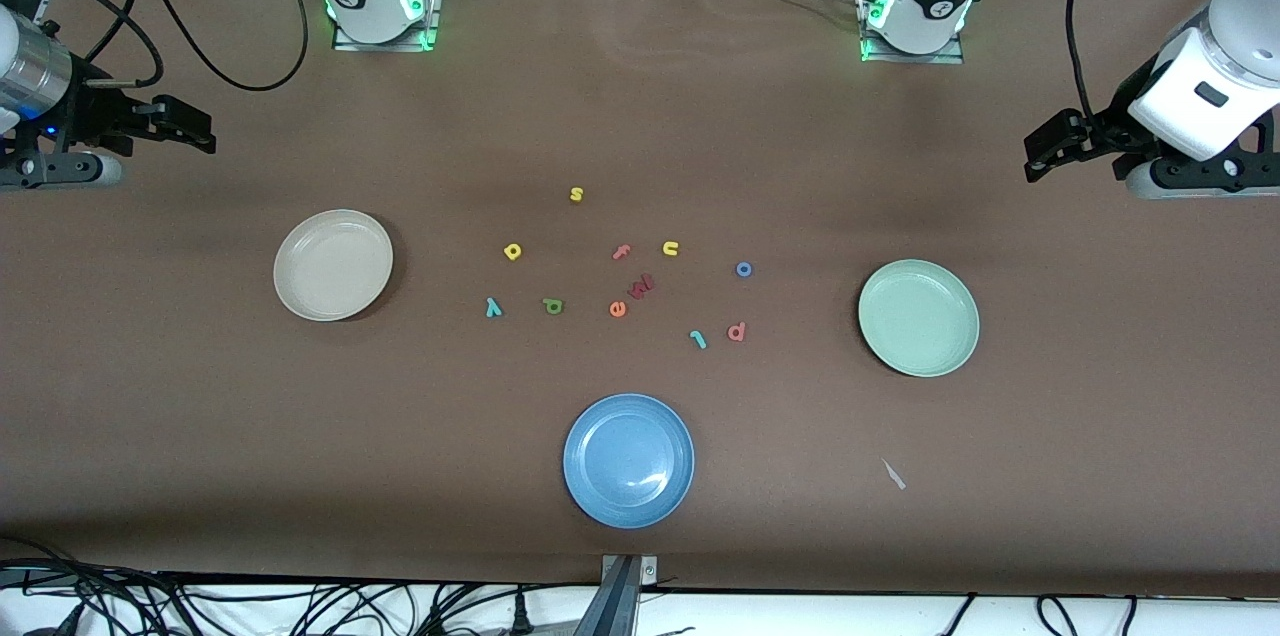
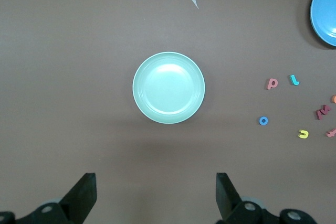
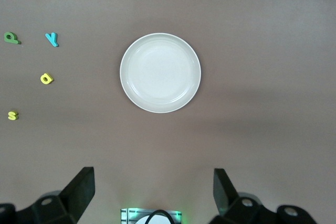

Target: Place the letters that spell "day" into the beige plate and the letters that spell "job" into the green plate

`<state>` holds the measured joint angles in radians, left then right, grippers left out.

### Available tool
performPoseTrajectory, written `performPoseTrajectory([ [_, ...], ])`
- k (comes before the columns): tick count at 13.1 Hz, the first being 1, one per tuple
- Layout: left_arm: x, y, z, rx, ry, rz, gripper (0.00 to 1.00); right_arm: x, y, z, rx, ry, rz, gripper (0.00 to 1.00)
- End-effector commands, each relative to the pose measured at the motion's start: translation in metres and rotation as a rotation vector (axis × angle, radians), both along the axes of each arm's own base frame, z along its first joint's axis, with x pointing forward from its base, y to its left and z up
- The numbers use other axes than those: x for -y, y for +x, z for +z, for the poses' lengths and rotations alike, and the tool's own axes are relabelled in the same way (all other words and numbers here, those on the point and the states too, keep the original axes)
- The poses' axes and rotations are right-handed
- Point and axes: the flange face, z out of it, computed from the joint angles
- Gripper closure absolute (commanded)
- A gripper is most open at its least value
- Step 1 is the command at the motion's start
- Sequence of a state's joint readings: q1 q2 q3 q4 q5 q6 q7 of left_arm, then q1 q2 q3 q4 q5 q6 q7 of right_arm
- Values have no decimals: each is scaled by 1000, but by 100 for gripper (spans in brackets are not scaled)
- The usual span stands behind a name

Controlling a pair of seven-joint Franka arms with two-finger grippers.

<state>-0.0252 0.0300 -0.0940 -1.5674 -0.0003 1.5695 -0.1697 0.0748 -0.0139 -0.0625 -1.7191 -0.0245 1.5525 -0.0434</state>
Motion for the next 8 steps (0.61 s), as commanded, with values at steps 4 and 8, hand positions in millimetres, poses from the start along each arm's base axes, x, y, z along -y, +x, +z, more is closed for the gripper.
performPoseTrajectory([
  [4,-4,-1,4,-5,2,-15,0,3,3,4,2,3,-12,0],
  [8,-6,-1,5,-4,2,-11,0,2,3,4,1,3,-11,0],
])
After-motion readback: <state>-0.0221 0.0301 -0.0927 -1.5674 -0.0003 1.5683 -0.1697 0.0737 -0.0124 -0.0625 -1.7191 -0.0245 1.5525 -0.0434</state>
